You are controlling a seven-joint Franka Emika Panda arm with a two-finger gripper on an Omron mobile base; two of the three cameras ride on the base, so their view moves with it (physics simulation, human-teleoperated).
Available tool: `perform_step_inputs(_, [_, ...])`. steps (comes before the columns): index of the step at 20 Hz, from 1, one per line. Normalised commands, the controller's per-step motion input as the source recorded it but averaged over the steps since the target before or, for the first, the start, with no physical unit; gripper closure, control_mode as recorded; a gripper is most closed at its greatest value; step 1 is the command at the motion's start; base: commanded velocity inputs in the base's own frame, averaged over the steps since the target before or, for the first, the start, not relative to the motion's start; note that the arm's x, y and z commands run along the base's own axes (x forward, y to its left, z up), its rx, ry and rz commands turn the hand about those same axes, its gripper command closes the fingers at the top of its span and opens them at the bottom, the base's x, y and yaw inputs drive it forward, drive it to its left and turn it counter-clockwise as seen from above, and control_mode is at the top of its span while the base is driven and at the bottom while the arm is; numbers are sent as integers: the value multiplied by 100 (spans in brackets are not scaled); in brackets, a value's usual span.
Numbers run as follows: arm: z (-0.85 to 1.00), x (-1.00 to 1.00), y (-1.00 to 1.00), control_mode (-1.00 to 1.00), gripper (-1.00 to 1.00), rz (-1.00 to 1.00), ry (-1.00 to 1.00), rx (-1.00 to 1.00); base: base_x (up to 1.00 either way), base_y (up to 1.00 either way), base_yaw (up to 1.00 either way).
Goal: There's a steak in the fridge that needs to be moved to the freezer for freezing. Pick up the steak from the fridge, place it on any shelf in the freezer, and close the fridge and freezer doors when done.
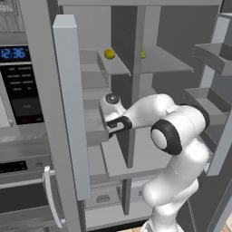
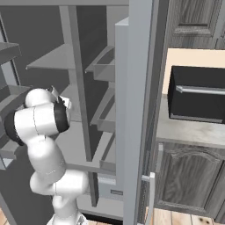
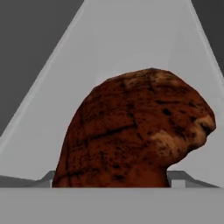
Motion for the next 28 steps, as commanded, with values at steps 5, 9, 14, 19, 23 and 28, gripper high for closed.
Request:
perform_step_inputs(5, [91, -80, -51, -100, 100, -1, 1, 0, 0, 0, 0])
perform_step_inputs(9, [80, -84, -77, -100, 100, 0, 3, 0, 0, 0, 0])
perform_step_inputs(14, [96, -90, -46, -100, 100, 0, 4, -1, 0, 0, 0])
perform_step_inputs(19, [88, -67, -55, -100, 100, 0, 0, -7, 0, 0, 0])
perform_step_inputs(23, [83, -39, -49, -100, 100, -4, 0, -11, 0, 0, 0])
perform_step_inputs(28, [97, -3, -30, -100, 100, -13, 0, -11, 0, 0, 0])
